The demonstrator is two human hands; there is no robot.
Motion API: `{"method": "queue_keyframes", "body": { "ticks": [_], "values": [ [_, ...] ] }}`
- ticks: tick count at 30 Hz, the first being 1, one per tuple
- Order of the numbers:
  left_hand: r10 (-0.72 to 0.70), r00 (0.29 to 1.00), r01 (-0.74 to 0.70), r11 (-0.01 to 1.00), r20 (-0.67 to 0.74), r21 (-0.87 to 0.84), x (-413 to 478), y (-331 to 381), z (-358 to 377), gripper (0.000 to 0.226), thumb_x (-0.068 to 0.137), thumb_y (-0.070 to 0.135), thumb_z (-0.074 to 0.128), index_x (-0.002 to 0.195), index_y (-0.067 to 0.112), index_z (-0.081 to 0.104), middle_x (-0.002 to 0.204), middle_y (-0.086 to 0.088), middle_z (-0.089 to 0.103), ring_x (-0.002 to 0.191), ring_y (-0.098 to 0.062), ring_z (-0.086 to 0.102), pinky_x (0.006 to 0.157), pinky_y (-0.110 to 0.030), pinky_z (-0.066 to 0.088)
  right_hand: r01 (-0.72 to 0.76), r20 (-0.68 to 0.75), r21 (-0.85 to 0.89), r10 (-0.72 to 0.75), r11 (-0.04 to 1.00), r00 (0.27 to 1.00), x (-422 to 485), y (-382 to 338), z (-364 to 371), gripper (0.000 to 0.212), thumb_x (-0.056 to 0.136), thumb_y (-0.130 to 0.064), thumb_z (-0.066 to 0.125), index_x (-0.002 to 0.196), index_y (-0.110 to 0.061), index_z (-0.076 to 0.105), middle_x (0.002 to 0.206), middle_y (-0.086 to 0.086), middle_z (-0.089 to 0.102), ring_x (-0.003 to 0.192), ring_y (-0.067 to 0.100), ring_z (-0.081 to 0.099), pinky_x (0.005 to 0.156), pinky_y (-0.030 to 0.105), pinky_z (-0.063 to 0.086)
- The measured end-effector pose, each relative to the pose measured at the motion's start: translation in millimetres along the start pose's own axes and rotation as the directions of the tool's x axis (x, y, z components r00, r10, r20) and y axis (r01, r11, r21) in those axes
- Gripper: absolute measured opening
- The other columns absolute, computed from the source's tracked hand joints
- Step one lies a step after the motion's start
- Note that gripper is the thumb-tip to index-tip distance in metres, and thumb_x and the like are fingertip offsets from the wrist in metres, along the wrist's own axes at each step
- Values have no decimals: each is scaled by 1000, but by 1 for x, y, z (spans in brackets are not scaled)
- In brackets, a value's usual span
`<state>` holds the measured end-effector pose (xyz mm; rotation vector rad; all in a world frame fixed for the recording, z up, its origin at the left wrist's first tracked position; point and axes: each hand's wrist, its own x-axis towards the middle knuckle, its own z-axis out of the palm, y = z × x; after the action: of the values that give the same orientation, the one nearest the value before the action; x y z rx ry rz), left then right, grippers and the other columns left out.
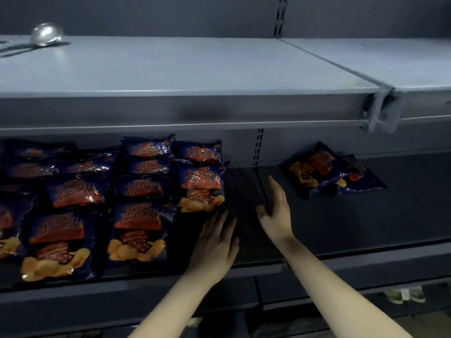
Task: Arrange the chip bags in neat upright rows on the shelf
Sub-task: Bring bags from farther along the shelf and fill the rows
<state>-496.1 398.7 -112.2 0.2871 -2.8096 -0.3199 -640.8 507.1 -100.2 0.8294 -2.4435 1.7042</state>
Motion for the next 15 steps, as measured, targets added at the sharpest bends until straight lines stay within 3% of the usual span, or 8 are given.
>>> {"method": "queue_keyframes", "body": {
  "ticks": [5,8,11,15],
  "values": [
    [37,997,-43,994,-66,-104,53,70,5,51,99,36,35,146,18,28,156,-6,19,142,-27,18,112,-31,-2,152,-162,-94,-166,984,973,18,17,-76,64,76,10,56,135,-11,42,137,8,43,129,21,40,105,42,40],
    [82,994,-91,987,-72,-135,75,111,18,50,99,35,36,145,17,31,155,-6,21,142,-27,18,112,-30,-6,183,-295,-168,-227,969,928,23,32,-119,59,75,12,60,129,-6,45,133,13,44,127,20,39,105,27,36],
    [144,989,-148,979,-39,-141,89,148,34,49,98,34,36,144,15,33,155,-7,22,142,-27,19,112,-31,-5,132,-344,-190,-192,973,919,21,55,-160,60,75,11,61,130,-7,45,136,12,40,131,15,33,108,15,26],
    [185,983,-182,973,9,-140,105,189,60,51,100,37,31,147,19,25,157,-3,13,145,-21,7,115,-31,-3,-16,-307,-200,-47,980,951,19,87,-206,67,78,4,63,138,-16,38,147,8,26,138,21,26,107,29,31]
  ]
}}
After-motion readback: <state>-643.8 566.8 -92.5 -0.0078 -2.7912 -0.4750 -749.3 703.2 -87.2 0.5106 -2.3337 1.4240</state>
